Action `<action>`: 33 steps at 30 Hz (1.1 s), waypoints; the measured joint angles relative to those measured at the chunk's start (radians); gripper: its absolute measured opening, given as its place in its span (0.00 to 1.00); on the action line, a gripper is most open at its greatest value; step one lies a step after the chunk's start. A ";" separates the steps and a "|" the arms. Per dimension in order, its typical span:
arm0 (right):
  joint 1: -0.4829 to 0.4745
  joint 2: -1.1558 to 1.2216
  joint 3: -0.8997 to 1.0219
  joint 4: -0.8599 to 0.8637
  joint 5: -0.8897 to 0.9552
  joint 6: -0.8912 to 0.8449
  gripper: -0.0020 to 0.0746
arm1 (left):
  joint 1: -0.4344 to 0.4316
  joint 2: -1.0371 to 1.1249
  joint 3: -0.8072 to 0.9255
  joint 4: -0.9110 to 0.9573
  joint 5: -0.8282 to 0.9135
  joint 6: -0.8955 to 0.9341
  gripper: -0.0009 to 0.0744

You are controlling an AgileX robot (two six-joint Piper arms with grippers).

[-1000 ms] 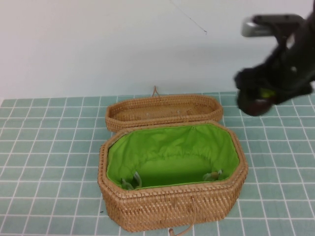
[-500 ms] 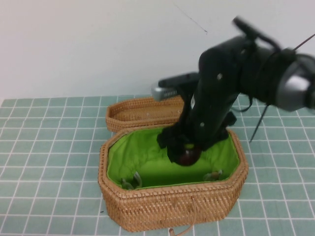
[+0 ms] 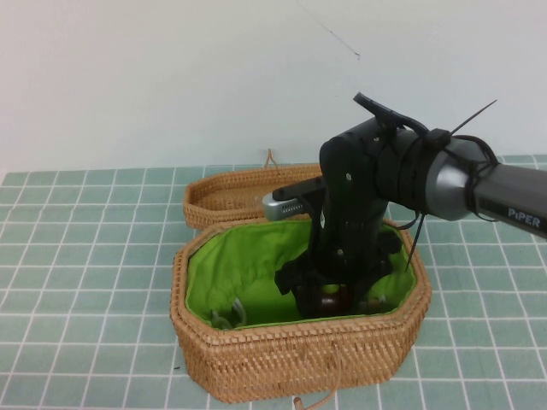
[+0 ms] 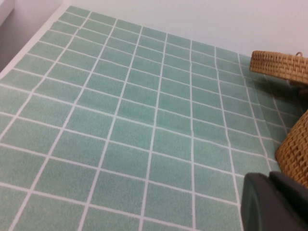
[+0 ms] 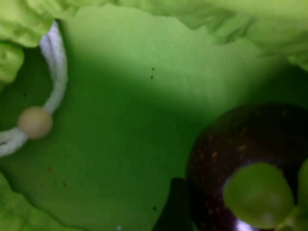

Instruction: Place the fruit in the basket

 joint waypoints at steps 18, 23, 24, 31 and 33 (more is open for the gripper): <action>0.000 -0.002 -0.225 -0.029 0.196 -0.008 0.92 | 0.000 0.000 0.000 0.000 0.000 0.000 0.01; 0.000 -0.039 -0.314 -0.004 0.197 -0.040 0.59 | 0.000 0.000 0.000 0.000 0.000 0.000 0.01; 0.000 -0.056 -0.319 0.005 0.197 -0.050 0.46 | 0.000 0.000 0.000 0.000 0.000 0.000 0.01; 0.000 -0.227 -0.324 -0.108 0.200 -0.056 0.06 | 0.000 0.000 0.000 0.000 0.000 0.000 0.01; 0.000 -0.306 -0.320 -0.188 0.202 -0.041 0.04 | 0.000 0.000 0.000 0.000 0.000 0.000 0.01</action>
